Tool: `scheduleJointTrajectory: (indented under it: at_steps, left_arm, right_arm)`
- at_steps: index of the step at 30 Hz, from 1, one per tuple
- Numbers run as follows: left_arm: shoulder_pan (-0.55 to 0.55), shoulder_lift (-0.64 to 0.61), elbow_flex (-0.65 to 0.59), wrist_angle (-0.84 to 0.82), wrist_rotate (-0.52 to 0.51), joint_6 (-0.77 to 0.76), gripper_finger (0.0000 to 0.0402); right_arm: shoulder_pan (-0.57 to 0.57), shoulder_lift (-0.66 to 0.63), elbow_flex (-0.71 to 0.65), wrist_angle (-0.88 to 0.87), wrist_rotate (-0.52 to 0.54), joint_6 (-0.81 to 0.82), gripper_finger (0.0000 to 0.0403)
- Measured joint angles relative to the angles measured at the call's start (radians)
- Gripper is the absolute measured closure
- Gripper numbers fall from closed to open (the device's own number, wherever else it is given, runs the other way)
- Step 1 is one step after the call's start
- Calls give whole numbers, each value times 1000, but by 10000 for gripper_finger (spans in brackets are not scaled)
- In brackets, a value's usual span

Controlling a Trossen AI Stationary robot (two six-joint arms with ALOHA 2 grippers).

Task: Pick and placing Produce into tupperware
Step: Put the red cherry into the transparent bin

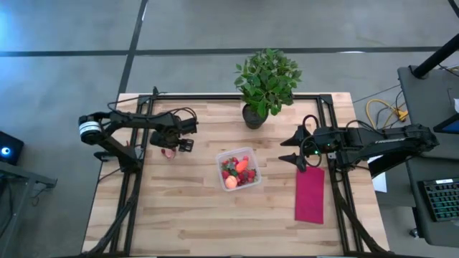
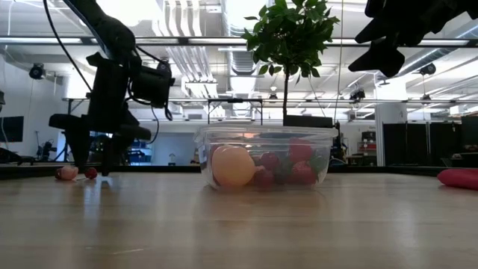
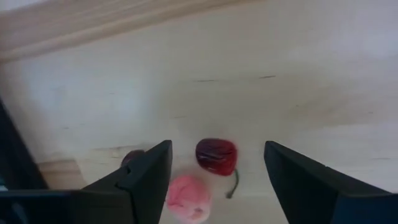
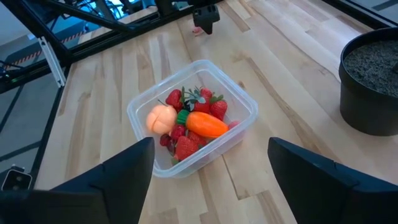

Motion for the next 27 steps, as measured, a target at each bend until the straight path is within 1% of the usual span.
scheduleJointTrajectory:
  at_steps: [7, 11, 16, 27]
  left_arm:
    - [2, 0, -12, 23, 4, 14, 229]
    - [4, 0, -25, 33, 2, 13, 256]
    - [8, -2, -39, 49, 9, 14, 277]
    - [8, -2, -36, 49, 13, 22, 311]
  right_arm:
    - [0, 0, 0, 0, 0, 0, 92]
    - [0, 0, 0, 0, 0, 0, 96]
    - [0, 0, 0, 0, 0, 0, 94]
    - [0, 0, 0, 0, 0, 0, 96]
